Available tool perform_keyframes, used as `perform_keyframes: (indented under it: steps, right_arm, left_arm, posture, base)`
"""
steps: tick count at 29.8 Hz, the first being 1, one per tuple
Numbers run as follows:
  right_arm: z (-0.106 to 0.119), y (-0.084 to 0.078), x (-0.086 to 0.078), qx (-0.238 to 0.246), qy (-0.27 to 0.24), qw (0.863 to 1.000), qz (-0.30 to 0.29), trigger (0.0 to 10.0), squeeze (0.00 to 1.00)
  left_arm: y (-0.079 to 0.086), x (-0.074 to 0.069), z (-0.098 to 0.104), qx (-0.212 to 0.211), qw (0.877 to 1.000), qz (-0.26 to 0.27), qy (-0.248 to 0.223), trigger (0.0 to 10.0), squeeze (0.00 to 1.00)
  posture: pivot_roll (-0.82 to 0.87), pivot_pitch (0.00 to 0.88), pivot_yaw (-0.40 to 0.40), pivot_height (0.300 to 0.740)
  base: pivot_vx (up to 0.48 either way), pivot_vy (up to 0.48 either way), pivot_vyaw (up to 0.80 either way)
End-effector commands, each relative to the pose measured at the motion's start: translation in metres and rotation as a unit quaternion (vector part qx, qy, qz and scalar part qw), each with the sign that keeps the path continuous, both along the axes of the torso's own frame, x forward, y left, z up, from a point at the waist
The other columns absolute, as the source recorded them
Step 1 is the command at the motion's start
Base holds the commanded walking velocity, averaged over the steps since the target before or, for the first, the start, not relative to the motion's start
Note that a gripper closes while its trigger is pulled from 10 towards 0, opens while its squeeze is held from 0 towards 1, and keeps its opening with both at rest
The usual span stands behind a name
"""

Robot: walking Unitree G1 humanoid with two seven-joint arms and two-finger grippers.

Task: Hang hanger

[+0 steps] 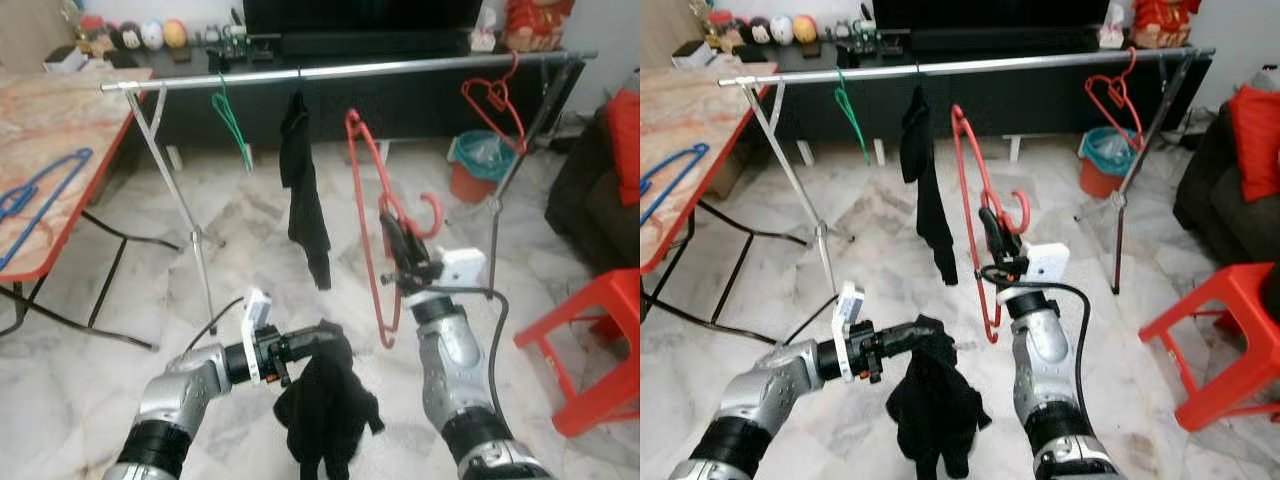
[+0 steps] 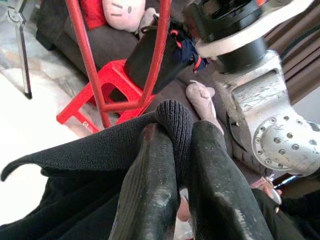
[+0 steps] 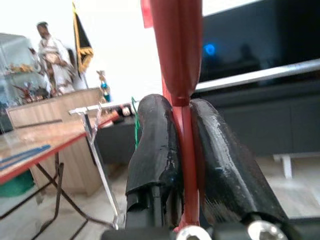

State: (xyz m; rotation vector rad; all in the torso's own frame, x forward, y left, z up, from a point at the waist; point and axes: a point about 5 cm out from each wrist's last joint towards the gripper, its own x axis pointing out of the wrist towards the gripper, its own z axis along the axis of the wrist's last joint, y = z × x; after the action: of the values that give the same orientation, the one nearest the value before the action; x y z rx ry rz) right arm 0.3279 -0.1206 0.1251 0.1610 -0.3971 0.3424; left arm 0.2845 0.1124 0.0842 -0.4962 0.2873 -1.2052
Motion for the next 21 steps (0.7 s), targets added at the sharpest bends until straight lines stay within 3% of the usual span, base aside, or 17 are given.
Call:
perform_keyframes:
  steps: [1, 3, 6, 8, 9, 12, 13, 15, 16, 17, 19, 20, 21]
  right_arm:
    - [0.004, -0.010, 0.003, -0.011, -0.004, 0.999, -0.036, 10.0, 0.00]
    - [-0.005, -0.037, 0.007, -0.049, 0.032, 0.992, -0.112, 10.0, 0.00]
    - [-0.025, -0.059, 0.003, -0.092, 0.089, 0.981, -0.147, 10.0, 0.00]
    - [-0.029, -0.064, 0.000, -0.087, 0.099, 0.979, -0.153, 10.0, 0.00]
    - [-0.044, -0.076, -0.008, -0.091, 0.133, 0.972, -0.173, 10.0, 0.00]
    - [-0.067, -0.088, -0.021, -0.097, 0.188, 0.959, -0.189, 10.0, 0.00]
    - [-0.067, -0.088, -0.021, -0.097, 0.188, 0.959, -0.189, 10.0, 0.00]
    - [-0.096, -0.095, -0.037, -0.105, 0.262, 0.938, -0.202, 10.0, 0.00]
    - [-0.096, -0.095, -0.037, -0.105, 0.262, 0.938, -0.202, 10.0, 0.00]
    - [-0.114, -0.099, -0.050, -0.106, 0.306, 0.923, -0.207, 10.0, 0.00]
    - [-0.131, -0.101, -0.065, -0.109, 0.350, 0.906, -0.209, 10.0, 0.00]
    - [-0.135, -0.102, -0.069, -0.110, 0.361, 0.902, -0.209, 10.0, 0.00]
    - [-0.144, -0.102, -0.078, -0.117, 0.385, 0.892, -0.208, 10.0, 0.00]
  left_arm:
    - [0.004, 0.002, -0.001, 0.012, 1.000, 0.020, -0.008, 10.0, 0.00]
    - [0.011, 0.005, -0.015, 0.063, 0.996, 0.059, 0.006, 10.0, 0.00]
    - [0.020, 0.006, -0.032, 0.124, 0.987, 0.102, 0.018, 10.0, 0.00]
    - [0.023, 0.007, -0.036, 0.137, 0.983, 0.116, 0.024, 10.0, 0.00]
    - [0.030, 0.008, -0.046, 0.178, 0.971, 0.157, 0.033, 10.0, 0.00]
    - [0.040, 0.010, -0.055, 0.212, 0.953, 0.210, 0.046, 10.0, 0.00]
    - [0.040, 0.010, -0.055, 0.212, 0.953, 0.210, 0.046, 10.0, 0.00]
    - [0.053, 0.013, -0.062, 0.241, 0.927, 0.283, 0.055, 10.0, 0.00]
    - [0.053, 0.013, -0.062, 0.241, 0.927, 0.283, 0.055, 10.0, 0.00]
    - [0.066, 0.015, -0.065, 0.261, 0.904, 0.333, 0.059, 10.0, 0.00]
    - [0.082, 0.017, -0.066, 0.274, 0.874, 0.396, 0.063, 10.0, 0.00]
    - [0.088, 0.017, -0.065, 0.277, 0.865, 0.413, 0.065, 10.0, 0.00]
    - [0.102, 0.017, -0.063, 0.293, 0.840, 0.453, 0.057, 10.0, 0.00]
  posture:
    - [0.03, 0.036, 0.026, 0.740]
    - [0.03, 0.036, 0.027, 0.740]
    - [0.03, 0.035, 0.026, 0.740]
    - [0.02, 0.035, 0.025, 0.740]
    - [0.02, 0.035, 0.025, 0.740]
    - [0.02, 0.033, 0.023, 0.740]
    - [0.02, 0.033, 0.023, 0.740]
    - [0.01, 0.031, 0.026, 0.740]
    - [0.01, 0.031, 0.026, 0.740]
    - [0.02, 0.030, 0.028, 0.740]
    - [0.02, 0.029, 0.030, 0.740]
    - [0.02, 0.029, 0.030, 0.740]
    - [0.02, 0.029, 0.034, 0.740]
  base:
    - [0.000, 0.000, 0.00]
    - [0.000, 0.000, 0.00]
    - [0.000, 0.000, 0.00]
    - [0.000, 0.000, 0.00]
    - [0.000, 0.000, 0.00]
    - [0.000, 0.000, 0.00]
    - [0.000, 0.000, 0.00]
    - [0.000, 0.000, 0.00]
    - [0.000, 0.000, 0.00]
    - [0.000, 0.000, 0.00]
    - [0.000, 0.000, 0.00]
    - [0.000, 0.000, 0.00]
    - [0.000, 0.000, 0.00]
